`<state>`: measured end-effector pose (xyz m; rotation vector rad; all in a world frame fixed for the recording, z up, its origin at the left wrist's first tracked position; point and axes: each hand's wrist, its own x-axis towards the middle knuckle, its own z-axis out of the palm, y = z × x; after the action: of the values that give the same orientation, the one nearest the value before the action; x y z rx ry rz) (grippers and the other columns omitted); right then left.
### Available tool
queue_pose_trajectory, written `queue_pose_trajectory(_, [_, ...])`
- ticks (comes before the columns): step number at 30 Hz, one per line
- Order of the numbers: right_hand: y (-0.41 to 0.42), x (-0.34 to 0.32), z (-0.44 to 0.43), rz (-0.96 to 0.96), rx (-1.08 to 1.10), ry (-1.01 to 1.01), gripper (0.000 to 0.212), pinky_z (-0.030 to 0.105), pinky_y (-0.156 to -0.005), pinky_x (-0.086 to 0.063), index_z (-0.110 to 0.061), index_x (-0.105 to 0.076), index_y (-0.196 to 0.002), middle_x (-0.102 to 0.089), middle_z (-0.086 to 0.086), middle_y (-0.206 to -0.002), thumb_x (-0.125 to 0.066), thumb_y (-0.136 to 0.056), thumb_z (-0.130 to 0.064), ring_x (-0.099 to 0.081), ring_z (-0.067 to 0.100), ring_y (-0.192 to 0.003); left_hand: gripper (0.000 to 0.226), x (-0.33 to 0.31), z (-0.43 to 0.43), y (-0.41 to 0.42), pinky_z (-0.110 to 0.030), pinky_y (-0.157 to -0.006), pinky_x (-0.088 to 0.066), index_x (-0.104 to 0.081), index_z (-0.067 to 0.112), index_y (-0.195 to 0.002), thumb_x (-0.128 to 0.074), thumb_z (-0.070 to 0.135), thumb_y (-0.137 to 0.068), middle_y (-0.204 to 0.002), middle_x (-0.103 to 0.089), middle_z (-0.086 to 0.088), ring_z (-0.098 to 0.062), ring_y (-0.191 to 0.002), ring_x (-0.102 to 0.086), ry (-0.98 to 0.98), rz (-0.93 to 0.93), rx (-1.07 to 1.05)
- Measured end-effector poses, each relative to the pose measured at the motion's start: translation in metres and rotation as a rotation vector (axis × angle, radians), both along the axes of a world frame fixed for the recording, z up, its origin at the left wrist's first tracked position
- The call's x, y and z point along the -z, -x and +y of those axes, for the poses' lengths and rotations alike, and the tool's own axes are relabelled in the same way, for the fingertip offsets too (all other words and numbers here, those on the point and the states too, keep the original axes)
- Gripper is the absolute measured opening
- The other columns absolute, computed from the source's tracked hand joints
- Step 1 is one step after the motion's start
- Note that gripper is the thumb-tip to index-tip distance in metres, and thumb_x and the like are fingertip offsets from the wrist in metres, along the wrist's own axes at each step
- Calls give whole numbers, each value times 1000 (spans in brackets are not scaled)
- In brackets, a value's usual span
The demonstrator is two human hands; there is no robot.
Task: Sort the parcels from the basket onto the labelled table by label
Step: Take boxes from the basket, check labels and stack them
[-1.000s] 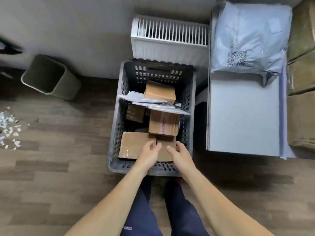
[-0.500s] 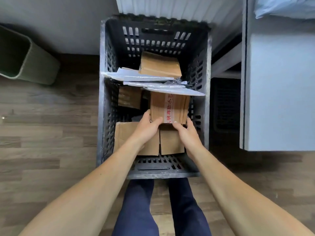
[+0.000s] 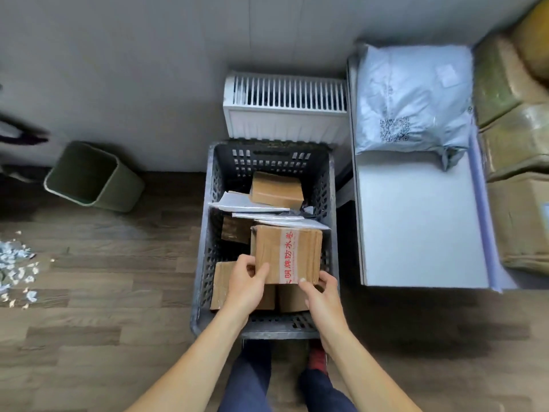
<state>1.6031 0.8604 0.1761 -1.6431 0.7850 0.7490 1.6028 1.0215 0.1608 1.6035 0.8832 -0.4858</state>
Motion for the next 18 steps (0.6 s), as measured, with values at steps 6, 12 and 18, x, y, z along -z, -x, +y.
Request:
queue_pose_trajectory(6, [25, -53, -25, -70, -156, -51, 47, 25, -100, -46, -26, -39, -141, -56, -14, -122, -64, -102, -21, -55, -1, -105, 4, -59, -3, 28, -47, -90, -59, -63, 14, -101, -62, 18, -102, -104, -71, -8, -22, -96, -69, -57, -9, -51])
queue_pose_trajectory(12, [16, -126, -54, -423, -423, 50, 69, 24, -107, -43, -32, -30, -151, -37, -8, -147, -69, -94, -22, -46, 0, -121, 7, -146, -25, 26, -45, -86, -59, -63, 11, -99, -61, 17, -103, -100, -72, -10, -24, -94, -70, -143, -139, -157])
queue_pose_trajectory(18, [-39, -232, -80, -1042, -617, 245, 91, 22, -120, -25, -26, -28, -156, -26, -7, -154, -76, -80, -42, -24, 0, -144, 7, -260, -58, -10, -24, -66, -52, -64, 10, -99, -60, 15, -103, -96, -71, -10, -22, -89, -70, -227, -413, -165])
